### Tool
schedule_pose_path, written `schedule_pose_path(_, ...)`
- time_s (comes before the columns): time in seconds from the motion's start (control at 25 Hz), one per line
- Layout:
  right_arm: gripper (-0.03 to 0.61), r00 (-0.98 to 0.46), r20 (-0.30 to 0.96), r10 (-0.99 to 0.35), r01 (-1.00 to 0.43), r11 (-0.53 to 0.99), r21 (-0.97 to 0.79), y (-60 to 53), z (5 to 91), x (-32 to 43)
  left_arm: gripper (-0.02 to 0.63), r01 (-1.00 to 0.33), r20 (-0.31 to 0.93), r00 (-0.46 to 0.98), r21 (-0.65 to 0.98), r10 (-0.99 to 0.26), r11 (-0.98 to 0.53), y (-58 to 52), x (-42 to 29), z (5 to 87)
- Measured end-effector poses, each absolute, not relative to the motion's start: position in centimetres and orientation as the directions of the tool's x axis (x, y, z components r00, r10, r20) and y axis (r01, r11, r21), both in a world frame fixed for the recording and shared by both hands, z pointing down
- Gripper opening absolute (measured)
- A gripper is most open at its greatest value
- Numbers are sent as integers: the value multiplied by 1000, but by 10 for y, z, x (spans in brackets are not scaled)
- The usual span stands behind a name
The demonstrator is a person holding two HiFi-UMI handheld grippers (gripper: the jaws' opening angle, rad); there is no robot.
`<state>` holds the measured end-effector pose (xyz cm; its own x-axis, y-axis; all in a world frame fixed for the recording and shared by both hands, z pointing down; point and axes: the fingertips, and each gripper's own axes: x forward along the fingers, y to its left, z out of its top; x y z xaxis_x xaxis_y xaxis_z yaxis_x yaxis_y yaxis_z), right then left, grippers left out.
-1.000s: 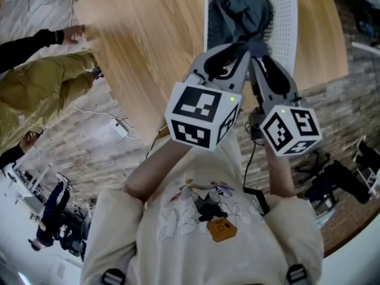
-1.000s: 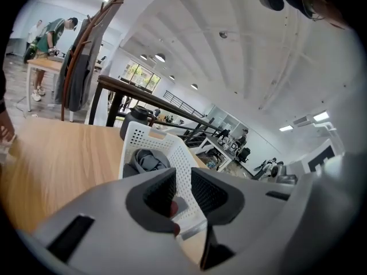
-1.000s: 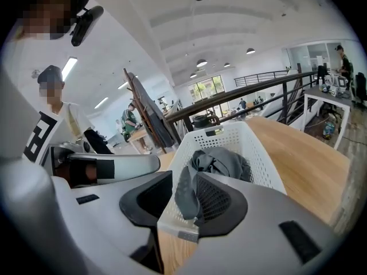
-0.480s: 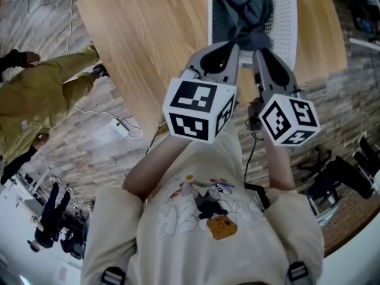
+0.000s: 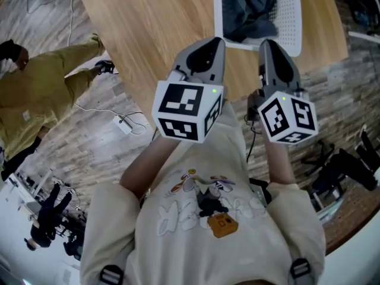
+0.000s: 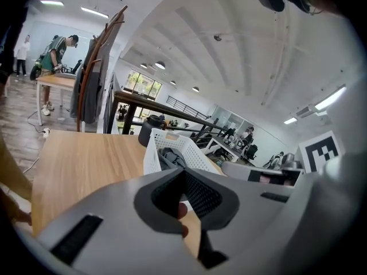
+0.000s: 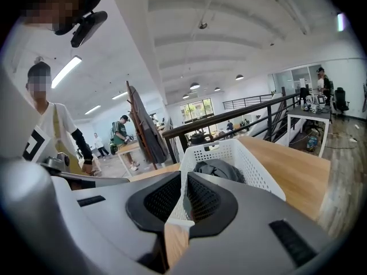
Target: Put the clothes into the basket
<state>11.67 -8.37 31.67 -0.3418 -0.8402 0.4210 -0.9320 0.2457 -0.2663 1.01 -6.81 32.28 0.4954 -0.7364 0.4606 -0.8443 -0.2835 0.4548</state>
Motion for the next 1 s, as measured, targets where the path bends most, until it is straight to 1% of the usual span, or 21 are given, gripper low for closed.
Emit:
schedule_pose_path(0.16,51,-336,410,-848,-935,247,-256,-62,307,104,2,-843,438,496,451,-750,-293,-46,-6,313)
schedule_pose_path(0.32,52,-326,359,-875,-940,260,-221,-46,290,88,2,-842,406,503,430,-763,-326,-29,-21,301)
schedule_pose_path(0.64,52,-279,323,-904,-957,233,-174,-7,280,56,2,-828,380,525,432,-762,-356,15,-54,289)
schedule_pose_path(0.8,52,-262,300,-917,-963,229,-142,9,268,53,2,-820,362,538,436,-761,-372,32,-58,284)
schedule_pose_path(1.0,52,-236,299,-924,-970,208,-123,27,266,55,2,-810,360,559,428,-747,-400,45,-60,284)
